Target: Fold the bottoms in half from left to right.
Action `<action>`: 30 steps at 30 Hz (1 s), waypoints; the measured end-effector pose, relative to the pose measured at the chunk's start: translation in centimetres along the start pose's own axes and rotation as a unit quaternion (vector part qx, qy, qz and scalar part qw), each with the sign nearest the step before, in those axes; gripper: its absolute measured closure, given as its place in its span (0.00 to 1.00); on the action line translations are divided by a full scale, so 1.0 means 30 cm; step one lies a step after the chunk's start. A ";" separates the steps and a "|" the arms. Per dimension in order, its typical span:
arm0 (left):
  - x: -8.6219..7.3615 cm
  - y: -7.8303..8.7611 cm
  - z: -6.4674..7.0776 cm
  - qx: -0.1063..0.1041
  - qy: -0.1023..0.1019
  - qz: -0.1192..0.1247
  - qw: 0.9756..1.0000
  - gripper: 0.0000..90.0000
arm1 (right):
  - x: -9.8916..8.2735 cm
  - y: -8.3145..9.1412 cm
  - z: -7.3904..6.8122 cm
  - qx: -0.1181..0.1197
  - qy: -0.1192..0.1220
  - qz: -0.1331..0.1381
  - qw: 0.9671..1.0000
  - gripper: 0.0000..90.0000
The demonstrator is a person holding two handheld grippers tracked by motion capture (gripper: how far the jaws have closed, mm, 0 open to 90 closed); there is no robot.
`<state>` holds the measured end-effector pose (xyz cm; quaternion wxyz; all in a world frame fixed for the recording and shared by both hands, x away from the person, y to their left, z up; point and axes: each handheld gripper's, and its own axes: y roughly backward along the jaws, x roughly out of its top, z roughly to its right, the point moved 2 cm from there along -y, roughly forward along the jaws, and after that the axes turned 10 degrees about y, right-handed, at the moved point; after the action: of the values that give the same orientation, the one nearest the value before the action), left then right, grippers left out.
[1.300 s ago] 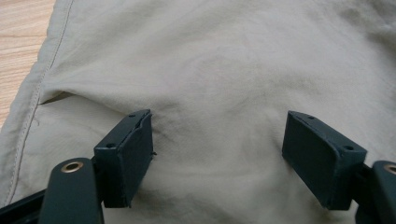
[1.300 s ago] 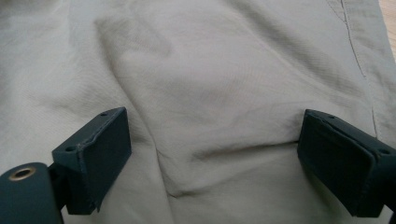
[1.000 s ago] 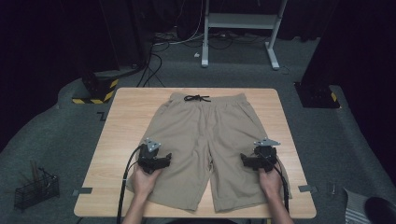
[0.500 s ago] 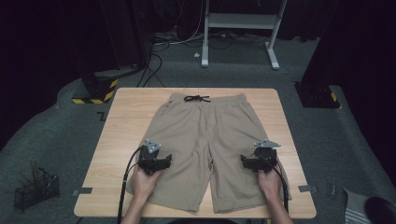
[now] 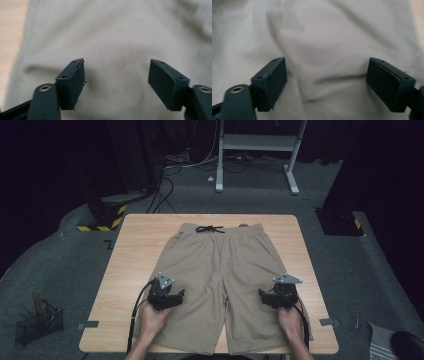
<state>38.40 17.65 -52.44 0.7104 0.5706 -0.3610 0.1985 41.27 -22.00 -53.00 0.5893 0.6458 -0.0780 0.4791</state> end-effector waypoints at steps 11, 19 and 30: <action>0.105 -0.125 -0.019 -0.007 0.031 -0.009 0.999 0.35 | 0.088 -0.094 -0.013 0.021 0.003 -0.012 1.000 0.21; 0.058 -0.138 -0.025 -0.004 0.025 0.005 1.000 0.35 | 0.064 -0.099 -0.019 0.023 0.013 -0.008 1.000 0.19; -0.014 -0.065 0.022 -0.011 0.017 0.003 1.000 0.33 | 0.004 -0.029 -0.059 0.022 0.015 -0.007 1.000 0.19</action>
<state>39.30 16.55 -54.00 0.7221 0.5581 -0.3531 0.2059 40.99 -20.19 -53.78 0.5792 0.6519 -0.0537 0.4865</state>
